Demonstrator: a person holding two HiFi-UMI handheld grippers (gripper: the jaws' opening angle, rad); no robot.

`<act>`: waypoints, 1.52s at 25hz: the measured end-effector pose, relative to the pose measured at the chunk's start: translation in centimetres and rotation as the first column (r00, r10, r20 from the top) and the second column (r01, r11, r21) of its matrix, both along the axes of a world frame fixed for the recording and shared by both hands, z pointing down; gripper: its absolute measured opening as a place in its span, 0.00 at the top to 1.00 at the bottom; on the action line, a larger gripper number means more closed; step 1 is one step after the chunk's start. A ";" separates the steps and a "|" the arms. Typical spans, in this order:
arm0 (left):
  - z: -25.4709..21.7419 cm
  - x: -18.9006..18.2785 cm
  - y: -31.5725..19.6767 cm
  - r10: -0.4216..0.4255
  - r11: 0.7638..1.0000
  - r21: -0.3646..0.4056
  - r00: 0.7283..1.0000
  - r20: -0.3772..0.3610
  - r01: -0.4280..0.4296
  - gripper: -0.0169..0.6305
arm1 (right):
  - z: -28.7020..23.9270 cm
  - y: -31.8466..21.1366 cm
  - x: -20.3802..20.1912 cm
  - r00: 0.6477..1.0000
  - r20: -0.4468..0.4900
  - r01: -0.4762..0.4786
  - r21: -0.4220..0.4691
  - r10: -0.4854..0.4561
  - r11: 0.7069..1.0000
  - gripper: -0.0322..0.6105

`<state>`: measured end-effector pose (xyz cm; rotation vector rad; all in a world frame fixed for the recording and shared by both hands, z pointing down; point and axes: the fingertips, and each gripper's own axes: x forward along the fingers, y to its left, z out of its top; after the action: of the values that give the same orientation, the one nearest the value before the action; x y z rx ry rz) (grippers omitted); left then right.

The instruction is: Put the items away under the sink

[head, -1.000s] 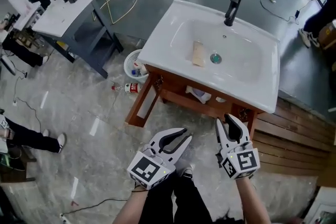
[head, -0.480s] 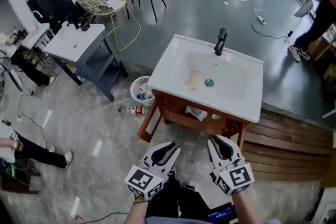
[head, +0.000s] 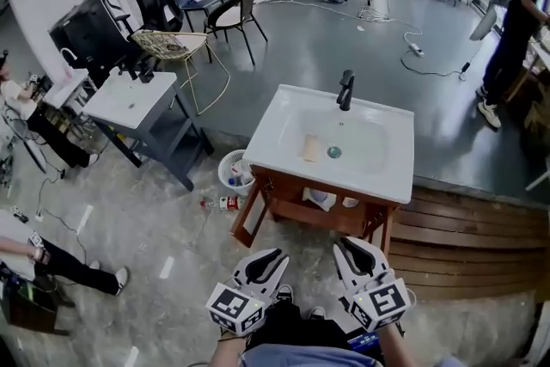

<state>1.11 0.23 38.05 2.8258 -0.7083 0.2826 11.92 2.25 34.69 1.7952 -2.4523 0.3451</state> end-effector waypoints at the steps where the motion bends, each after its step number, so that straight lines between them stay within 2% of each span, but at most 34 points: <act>1: -0.5 0.1 0.4 -0.002 1.000 0.007 1.000 -0.005 0.002 0.87 | -0.4 0.6 0.0 1.000 0.000 -0.001 0.006 0.001 1.000 0.84; 6: -1.9 0.9 2.8 0.016 0.999 0.041 1.000 -0.013 -0.015 0.87 | -0.6 3.2 0.0 1.000 -0.030 0.005 0.022 -0.004 1.000 0.85; 12: -2.7 1.5 5.2 0.046 0.998 0.043 0.999 -0.001 -0.046 0.87 | -1.1 5.0 -0.4 1.000 0.000 -0.012 0.022 0.012 1.000 0.86; 22: -4.9 0.4 5.0 0.081 0.995 0.064 0.997 -0.018 -0.080 0.87 | -2.1 6.0 -2.7 1.000 0.023 -0.019 0.033 0.018 0.999 0.86; 33: -5.2 -6.3 8.2 0.170 0.984 0.060 0.985 -0.044 -0.167 0.87 | -1.9 9.1 -10.1 0.995 0.040 -0.088 0.018 0.087 0.996 0.86; 38: -5.1 -9.2 10.5 0.230 0.972 0.063 0.972 -0.044 -0.227 0.87 | -1.8 11.6 -13.3 0.989 0.054 -0.142 0.016 0.141 0.990 0.86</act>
<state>-8.07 10.73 32.98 2.9602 -0.3852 0.2284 -1.39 13.83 32.87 1.9994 -2.3755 0.3844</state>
